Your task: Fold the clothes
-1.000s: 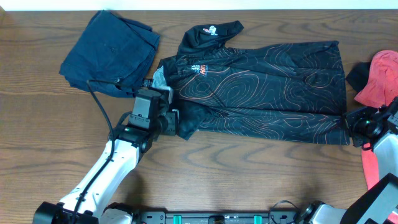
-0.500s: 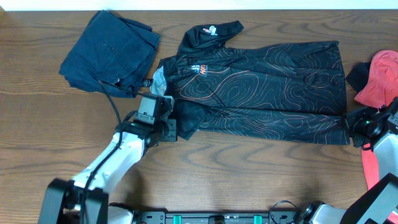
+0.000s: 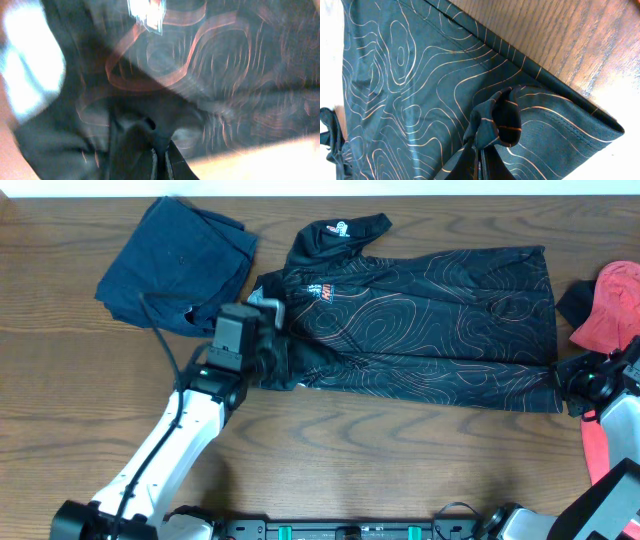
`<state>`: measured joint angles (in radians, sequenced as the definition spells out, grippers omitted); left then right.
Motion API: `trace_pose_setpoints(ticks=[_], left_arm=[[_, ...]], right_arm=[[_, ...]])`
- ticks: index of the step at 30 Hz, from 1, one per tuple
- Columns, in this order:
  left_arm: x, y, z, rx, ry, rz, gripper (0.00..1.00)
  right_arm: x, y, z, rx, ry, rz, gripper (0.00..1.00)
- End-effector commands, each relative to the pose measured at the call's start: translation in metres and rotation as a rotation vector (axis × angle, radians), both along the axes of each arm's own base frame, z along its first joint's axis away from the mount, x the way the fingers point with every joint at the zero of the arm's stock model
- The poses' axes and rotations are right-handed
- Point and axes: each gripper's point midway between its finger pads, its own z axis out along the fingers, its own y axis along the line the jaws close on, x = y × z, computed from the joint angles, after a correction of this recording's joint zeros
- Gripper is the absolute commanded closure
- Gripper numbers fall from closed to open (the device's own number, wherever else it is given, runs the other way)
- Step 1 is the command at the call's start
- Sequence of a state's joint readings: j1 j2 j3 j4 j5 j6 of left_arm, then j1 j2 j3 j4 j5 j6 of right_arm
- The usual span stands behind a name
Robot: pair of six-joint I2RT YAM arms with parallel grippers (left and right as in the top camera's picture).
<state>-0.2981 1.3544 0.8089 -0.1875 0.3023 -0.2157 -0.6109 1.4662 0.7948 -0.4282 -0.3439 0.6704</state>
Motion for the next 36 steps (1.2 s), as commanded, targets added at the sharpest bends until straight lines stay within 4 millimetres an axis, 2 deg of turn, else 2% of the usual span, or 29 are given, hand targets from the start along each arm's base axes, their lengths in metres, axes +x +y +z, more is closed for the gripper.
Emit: trace_pose_setpoints(ticks=[1,4,5,6,7,10,16,19,25,30,33,36], left_arm=[[0.02,0.015,0.004,0.093,-0.078,0.061,0.93],[0.039,0.012,-0.001,0.09,-0.126,0.07,0.73],[0.043,0.011,-0.004,0.089,-0.13,0.07,0.63],[0.046,0.01,-0.011,0.091,-0.121,0.07,0.58],[0.045,0.01,-0.015,0.095,-0.11,0.069,0.58],[0.033,0.013,-0.032,0.12,-0.031,0.063,0.5],[-0.014,0.0,-0.051,0.067,0.172,-0.043,0.5],[-0.025,0.002,-0.064,0.102,0.223,-0.046,0.5],[-0.013,-0.001,-0.089,0.148,0.198,-0.037,0.5],[-0.005,0.0,-0.118,0.173,0.221,-0.027,0.51],[-0.001,-0.002,-0.12,0.167,0.207,-0.026,0.66],[0.005,-0.004,-0.111,0.158,0.182,-0.025,0.78]], right_arm=[[0.003,0.0,0.001,-0.003,-0.001,-0.003,0.99],[0.003,0.0,0.001,-0.003,-0.001,-0.003,0.99],[0.003,0.0,0.001,-0.003,-0.001,-0.004,0.99],[0.003,0.0,0.001,-0.003,-0.001,-0.003,0.99],[0.003,0.0,0.001,-0.003,-0.001,-0.003,0.99],[0.003,0.0,0.001,-0.003,-0.001,-0.003,0.99],[0.003,0.0,0.001,-0.003,-0.001,-0.003,0.99],[0.003,0.0,0.001,-0.004,-0.002,-0.003,0.98],[0.003,0.0,0.001,-0.003,-0.001,-0.003,0.98],[0.003,0.0,0.001,-0.004,-0.001,-0.003,0.98],[0.003,-0.001,0.002,-0.005,-0.002,-0.003,0.98],[0.004,-0.001,0.002,-0.006,-0.005,-0.003,0.98]])
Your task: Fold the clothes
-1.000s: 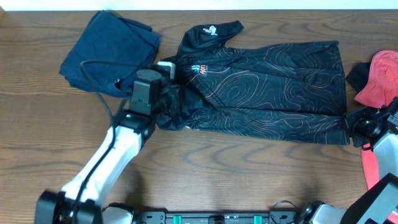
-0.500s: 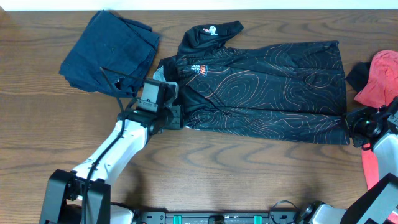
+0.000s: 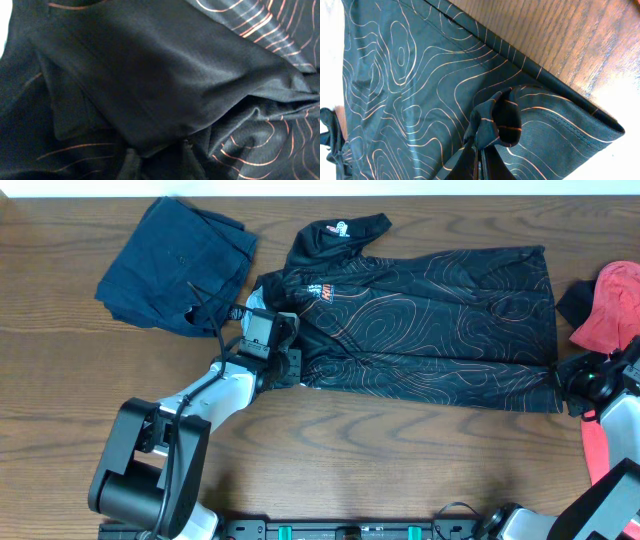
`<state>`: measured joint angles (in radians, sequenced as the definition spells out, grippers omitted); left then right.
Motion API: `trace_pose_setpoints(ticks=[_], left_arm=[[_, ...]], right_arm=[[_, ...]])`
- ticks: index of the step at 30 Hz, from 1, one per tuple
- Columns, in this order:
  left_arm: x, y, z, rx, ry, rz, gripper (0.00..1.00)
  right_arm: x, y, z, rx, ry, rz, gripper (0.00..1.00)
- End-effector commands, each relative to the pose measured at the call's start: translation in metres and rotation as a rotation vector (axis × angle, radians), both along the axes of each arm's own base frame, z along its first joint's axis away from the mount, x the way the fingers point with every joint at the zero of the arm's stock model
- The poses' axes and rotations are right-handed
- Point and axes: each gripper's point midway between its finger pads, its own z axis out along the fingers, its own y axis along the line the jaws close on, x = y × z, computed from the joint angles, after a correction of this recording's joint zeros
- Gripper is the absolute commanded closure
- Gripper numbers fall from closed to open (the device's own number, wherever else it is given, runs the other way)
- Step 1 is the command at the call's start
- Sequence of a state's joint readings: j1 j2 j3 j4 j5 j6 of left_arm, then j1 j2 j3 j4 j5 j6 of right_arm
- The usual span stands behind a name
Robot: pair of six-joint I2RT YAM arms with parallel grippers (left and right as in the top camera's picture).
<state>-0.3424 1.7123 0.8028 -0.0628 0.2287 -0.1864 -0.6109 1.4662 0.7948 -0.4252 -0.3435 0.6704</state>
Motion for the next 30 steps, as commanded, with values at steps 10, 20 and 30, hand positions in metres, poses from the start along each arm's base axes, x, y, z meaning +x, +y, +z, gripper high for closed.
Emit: trace_pose_setpoints(ticks=[10,20,30], left_arm=[[0.02,0.003,0.068,-0.014,-0.194,0.022,0.94],[0.046,-0.006,0.099,-0.073,-0.35,0.036,0.94],[0.0,0.011,0.026,0.029,-0.032,0.057,0.54]], right_arm=[[0.004,-0.001,0.002,-0.006,-0.005,-0.003,0.98],[0.003,-0.004,0.001,-0.02,0.005,-0.012,0.98],[0.002,-0.003,0.001,-0.017,0.007,-0.012,0.97]])
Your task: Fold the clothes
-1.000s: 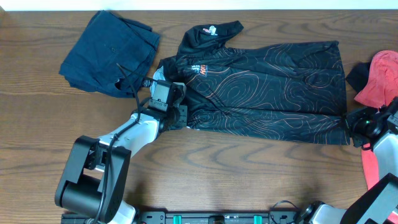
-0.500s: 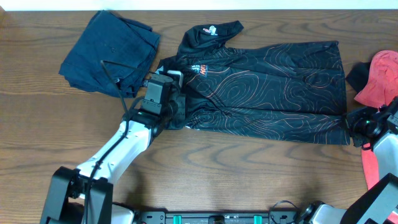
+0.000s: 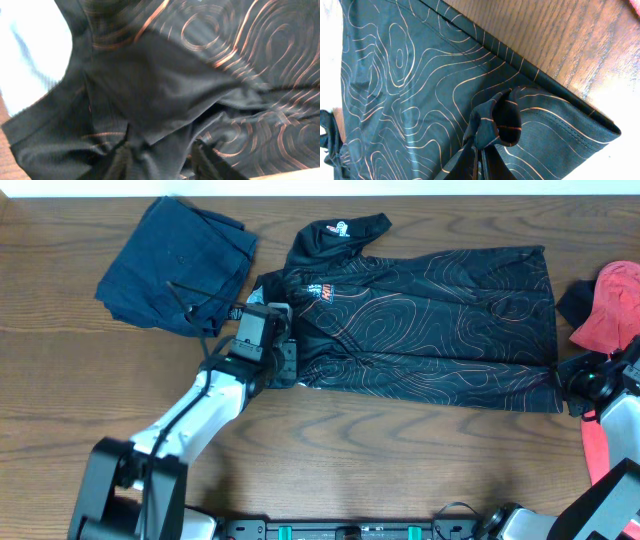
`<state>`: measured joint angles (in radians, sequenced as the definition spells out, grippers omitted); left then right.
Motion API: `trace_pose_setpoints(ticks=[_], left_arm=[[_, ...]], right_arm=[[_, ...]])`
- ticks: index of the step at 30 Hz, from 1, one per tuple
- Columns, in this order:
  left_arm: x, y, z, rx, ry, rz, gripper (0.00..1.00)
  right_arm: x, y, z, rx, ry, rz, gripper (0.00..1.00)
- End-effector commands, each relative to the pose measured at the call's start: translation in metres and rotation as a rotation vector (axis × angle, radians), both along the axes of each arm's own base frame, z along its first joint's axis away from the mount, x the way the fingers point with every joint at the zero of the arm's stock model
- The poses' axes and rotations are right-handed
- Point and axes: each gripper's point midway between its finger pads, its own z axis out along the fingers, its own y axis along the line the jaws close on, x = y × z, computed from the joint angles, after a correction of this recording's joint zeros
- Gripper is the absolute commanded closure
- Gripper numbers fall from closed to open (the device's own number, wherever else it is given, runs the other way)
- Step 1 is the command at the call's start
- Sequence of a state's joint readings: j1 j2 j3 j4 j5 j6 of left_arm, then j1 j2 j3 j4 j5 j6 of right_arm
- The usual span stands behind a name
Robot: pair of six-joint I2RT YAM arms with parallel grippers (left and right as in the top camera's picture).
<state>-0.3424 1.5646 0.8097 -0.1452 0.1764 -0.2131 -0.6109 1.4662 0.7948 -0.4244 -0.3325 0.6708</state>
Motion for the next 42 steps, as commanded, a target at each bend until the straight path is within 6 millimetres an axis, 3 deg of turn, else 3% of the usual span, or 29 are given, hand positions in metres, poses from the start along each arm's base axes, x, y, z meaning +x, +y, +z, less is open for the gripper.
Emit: trace_pose_setpoints(ticks=[1,5,9,13,16,18,29,42], left_arm=[[-0.001,0.002,-0.024,0.025,0.055,0.008,0.54],[0.002,0.0,-0.047,0.03,0.084,0.006,0.54],[0.005,-0.007,-0.049,0.0,0.078,-0.003,0.57],[0.008,-0.009,-0.044,-0.012,0.062,-0.006,0.7],[0.009,-0.009,-0.043,-0.013,0.057,-0.007,0.9],[0.01,-0.01,-0.039,-0.016,0.049,-0.007,0.94],[0.015,-0.013,0.03,-0.073,-0.088,-0.015,0.94],[0.012,-0.012,0.023,-0.059,-0.068,-0.024,0.92]], right_arm=[[0.003,-0.001,0.001,-0.008,0.002,-0.006,0.97],[0.003,-0.001,0.001,-0.008,0.002,-0.006,0.97],[0.003,-0.001,0.001,-0.008,0.003,-0.005,0.97],[0.003,-0.001,0.001,-0.008,0.003,-0.005,0.97],[0.003,-0.001,0.001,-0.008,0.002,-0.004,0.97],[0.003,-0.001,0.001,-0.009,0.002,-0.005,0.97],[0.003,-0.001,0.001,-0.01,-0.001,-0.005,0.97],[0.003,-0.001,0.001,-0.01,-0.001,-0.005,0.97]])
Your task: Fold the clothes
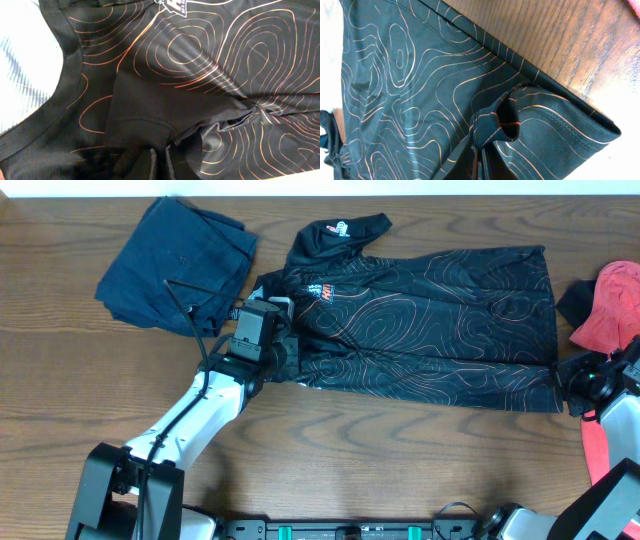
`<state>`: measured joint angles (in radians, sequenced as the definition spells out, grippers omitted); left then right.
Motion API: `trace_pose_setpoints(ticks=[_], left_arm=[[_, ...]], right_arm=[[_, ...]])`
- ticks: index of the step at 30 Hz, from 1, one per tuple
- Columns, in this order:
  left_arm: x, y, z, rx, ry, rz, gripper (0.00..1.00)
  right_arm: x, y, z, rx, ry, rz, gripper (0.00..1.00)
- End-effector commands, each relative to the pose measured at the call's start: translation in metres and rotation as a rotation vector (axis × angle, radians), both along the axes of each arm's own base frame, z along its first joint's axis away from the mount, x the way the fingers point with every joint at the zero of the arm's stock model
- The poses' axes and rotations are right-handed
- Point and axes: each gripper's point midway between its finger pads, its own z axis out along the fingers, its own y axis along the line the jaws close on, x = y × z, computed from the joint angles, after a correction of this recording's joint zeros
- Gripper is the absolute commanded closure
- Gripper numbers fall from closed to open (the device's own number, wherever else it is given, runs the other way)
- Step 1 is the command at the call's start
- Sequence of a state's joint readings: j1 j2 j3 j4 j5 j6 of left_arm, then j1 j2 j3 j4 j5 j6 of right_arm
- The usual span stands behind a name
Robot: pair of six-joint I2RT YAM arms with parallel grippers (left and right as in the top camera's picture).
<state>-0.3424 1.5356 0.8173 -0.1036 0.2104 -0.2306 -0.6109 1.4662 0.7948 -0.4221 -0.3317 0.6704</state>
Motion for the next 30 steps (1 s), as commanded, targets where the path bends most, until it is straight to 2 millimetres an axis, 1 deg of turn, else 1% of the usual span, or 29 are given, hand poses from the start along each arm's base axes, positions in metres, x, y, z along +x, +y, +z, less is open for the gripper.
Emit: trace_pose_setpoints(ticks=[1,4,5,6,7,10,16,17,18,20,21,23,24,27,29,30], left_arm=[[0.003,-0.003,0.003,0.003,-0.01,-0.019,0.89],[0.002,-0.003,0.001,0.006,0.0,-0.018,0.7],[0.001,-0.002,-0.001,0.008,0.007,-0.018,0.62],[0.0,-0.002,-0.004,0.012,0.016,-0.019,0.57],[-0.001,-0.002,-0.007,0.013,0.025,-0.02,0.55],[-0.006,-0.004,-0.019,0.025,0.056,-0.028,0.53],[-0.012,-0.009,-0.048,0.049,0.121,-0.047,0.54],[-0.012,-0.01,-0.052,0.049,0.131,-0.048,0.59],[-0.014,-0.011,-0.054,0.041,0.139,-0.054,0.66],[-0.012,-0.012,-0.051,0.033,0.129,-0.054,0.76],[-0.009,-0.013,-0.047,0.028,0.115,-0.054,0.78],[-0.004,-0.016,-0.036,0.017,0.084,-0.055,0.78],[-0.001,-0.017,-0.029,0.01,0.065,-0.055,0.77],[0.004,-0.019,-0.01,-0.005,0.018,-0.054,0.63],[0.005,-0.015,-0.004,0.005,0.002,-0.043,0.56],[0.005,-0.011,-0.005,0.026,0.004,-0.028,0.53]], right_arm=[[0.003,-0.001,0.001,-0.008,0.001,-0.005,0.97],[0.003,-0.001,0.001,-0.008,0.001,-0.005,0.97],[0.003,-0.001,0.001,-0.008,0.001,-0.005,0.97],[0.003,-0.001,0.001,-0.008,0.001,-0.005,0.96],[0.003,-0.001,0.001,-0.008,0.001,-0.005,0.97],[0.003,-0.001,0.001,-0.008,0.001,-0.005,0.96],[0.003,-0.001,0.001,-0.008,0.001,-0.005,0.96],[0.003,-0.001,0.001,-0.008,0.001,-0.005,0.96],[0.003,-0.001,0.001,-0.008,0.001,-0.005,0.96],[0.003,-0.001,0.001,-0.008,0.001,-0.005,0.97],[0.003,-0.001,0.001,-0.008,0.001,-0.005,0.96],[0.003,-0.001,0.001,-0.008,0.001,-0.005,0.96],[0.003,-0.001,0.001,-0.008,0.001,-0.005,0.96],[0.003,-0.001,0.001,-0.008,0.001,-0.005,0.96],[0.003,-0.001,0.001,-0.008,0.001,-0.004,0.96],[0.003,-0.001,0.001,-0.008,0.001,-0.005,0.96]])
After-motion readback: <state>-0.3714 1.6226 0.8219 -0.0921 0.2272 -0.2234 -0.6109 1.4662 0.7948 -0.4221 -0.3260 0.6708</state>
